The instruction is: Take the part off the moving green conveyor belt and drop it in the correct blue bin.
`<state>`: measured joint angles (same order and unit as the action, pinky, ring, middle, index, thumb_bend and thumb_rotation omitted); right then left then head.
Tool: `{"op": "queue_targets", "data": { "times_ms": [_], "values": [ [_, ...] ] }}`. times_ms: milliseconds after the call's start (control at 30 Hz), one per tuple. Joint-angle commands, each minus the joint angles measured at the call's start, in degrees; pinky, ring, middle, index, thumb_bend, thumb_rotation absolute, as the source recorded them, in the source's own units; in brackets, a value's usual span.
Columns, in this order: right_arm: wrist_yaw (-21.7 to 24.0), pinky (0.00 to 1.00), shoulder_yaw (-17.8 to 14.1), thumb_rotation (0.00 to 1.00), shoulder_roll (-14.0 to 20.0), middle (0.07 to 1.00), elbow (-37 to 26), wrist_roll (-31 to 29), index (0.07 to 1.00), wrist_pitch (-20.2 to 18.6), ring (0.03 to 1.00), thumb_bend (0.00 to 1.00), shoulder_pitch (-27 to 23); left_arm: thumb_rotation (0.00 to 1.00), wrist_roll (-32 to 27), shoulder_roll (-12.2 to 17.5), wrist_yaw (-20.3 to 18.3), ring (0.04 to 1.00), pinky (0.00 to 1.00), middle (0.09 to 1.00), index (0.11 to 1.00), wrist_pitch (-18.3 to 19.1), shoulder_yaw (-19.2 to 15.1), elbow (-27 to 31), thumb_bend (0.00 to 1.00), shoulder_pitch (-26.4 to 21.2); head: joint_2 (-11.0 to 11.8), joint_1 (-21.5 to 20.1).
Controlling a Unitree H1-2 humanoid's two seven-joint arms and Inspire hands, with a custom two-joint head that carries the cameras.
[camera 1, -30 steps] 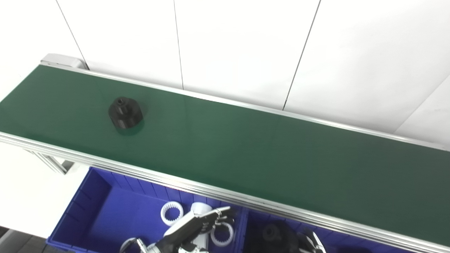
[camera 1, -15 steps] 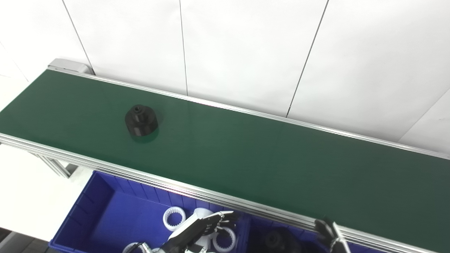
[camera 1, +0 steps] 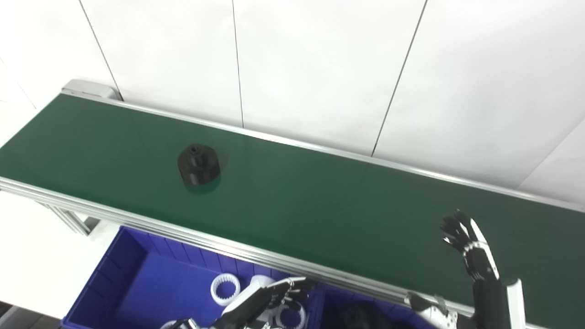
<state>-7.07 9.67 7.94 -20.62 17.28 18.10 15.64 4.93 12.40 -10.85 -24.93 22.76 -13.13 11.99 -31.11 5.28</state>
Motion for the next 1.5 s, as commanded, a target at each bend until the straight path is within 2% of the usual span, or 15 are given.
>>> {"op": "queue_targets", "data": {
  "times_ms": [0,267,333,533,633,700,800,900,967,1000,1133,1267,1400,1467],
  "values": [
    [1.64,0.72,-0.54,0.52,-0.73,0.857,-2.61,1.08,0.899,-2.15,0.824,0.82,-1.82,0.67,-0.89,0.67,0.96,0.821,0.73,0.864,0.843,-1.99,-0.09,1.69,0.86,-0.56,-0.02,0.07],
    [5.85,0.73,-0.54,0.44,-2.45,0.841,-4.10,2.00,0.885,-8.12,0.816,0.81,-7.31,0.64,-4.11,-0.22,-0.67,0.809,0.71,0.855,0.824,-1.99,-2.02,3.21,0.84,1.36,-0.92,-3.86],
    [7.00,0.75,-0.46,0.43,-2.77,0.844,-4.53,2.17,0.885,-10.30,0.820,0.81,-8.59,0.65,-5.41,-0.37,-2.31,0.815,0.72,0.856,0.826,-1.99,-2.83,3.40,0.84,1.70,-1.24,-5.28],
    [10.35,0.76,1.10,0.44,-4.26,0.865,-4.56,4.62,0.901,-16.98,0.830,0.81,-13.61,0.67,-7.88,-0.79,-7.87,0.830,0.74,0.866,0.838,-1.99,-6.57,3.05,0.83,2.00,-2.25,-13.26],
    [10.85,0.77,2.31,0.44,-5.49,0.859,-3.10,6.17,0.897,-18.35,0.829,0.81,-16.48,0.67,-8.18,-0.99,-10.53,0.826,0.75,0.867,0.853,-1.99,-8.68,2.74,0.81,1.77,-2.61,-17.37],
    [10.86,0.78,2.96,0.45,-6.27,0.858,-1.66,7.35,0.895,-19.09,0.830,0.82,-18.32,0.69,-7.57,-0.59,-11.53,0.843,0.76,0.881,0.873,-1.99,-9.49,2.85,0.80,1.74,-2.68,-18.63],
    [11.32,0.75,3.88,0.45,-7.09,0.874,0.30,9.73,0.906,-21.07,0.832,0.82,-21.14,0.73,-7.43,0.15,-13.08,0.851,0.75,0.888,0.895,-1.99,-10.21,2.93,0.80,1.72,-2.85,-19.80],
    [12.66,0.71,5.06,0.47,-7.65,0.884,1.28,13.23,0.913,-24.87,0.828,0.83,-23.93,0.74,-7.56,-0.17,-13.17,0.840,0.72,0.882,0.897,-1.98,-11.20,3.35,0.80,2.37,-3.25,-21.36],
    [13.50,0.72,5.70,0.46,-8.04,0.878,2.28,14.82,0.912,-26.84,0.824,0.83,-25.72,0.71,-8.02,-0.64,-13.02,0.831,0.70,0.872,0.882,-1.98,-11.93,3.85,0.83,3.09,-3.42,-21.86],
    [13.88,0.73,6.04,0.46,-8.23,0.874,2.89,15.48,0.912,-27.77,0.824,0.82,-26.67,0.69,-8.72,-0.83,-13.49,0.832,0.70,0.873,0.881,-1.97,-12.30,4.00,0.80,3.31,-3.51,-22.07],
    [14.45,0.75,6.95,0.46,-8.56,0.874,5.45,16.79,0.916,-29.50,0.828,0.82,-29.59,0.70,-9.71,-1.22,-14.36,0.827,0.70,0.872,0.881,-1.99,-13.49,4.18,0.79,3.77,-3.82,-22.64],
    [14.99,0.73,8.16,0.46,-9.13,0.859,8.11,18.85,0.927,-31.18,0.816,0.84,-32.91,0.72,-8.76,-1.56,-14.29,0.812,0.70,0.868,0.884,-1.99,-14.46,4.82,0.74,4.26,-4.04,-22.52],
    [15.89,0.74,9.31,0.50,-9.34,0.866,10.63,19.97,0.937,-32.36,0.834,0.85,-36.15,0.77,-8.45,-1.57,-14.84,0.826,0.74,0.873,0.888,-1.99,-14.72,4.99,0.78,4.47,-4.04,-22.14],
    [16.66,0.71,9.86,0.51,-9.49,0.865,11.72,20.29,0.941,-33.20,0.826,0.86,-37.74,0.79,-8.36,-1.61,-14.98,0.832,0.77,0.868,0.877,-1.99,-14.77,5.13,0.82,4.62,-4.00,-22.06]
  ]
}}
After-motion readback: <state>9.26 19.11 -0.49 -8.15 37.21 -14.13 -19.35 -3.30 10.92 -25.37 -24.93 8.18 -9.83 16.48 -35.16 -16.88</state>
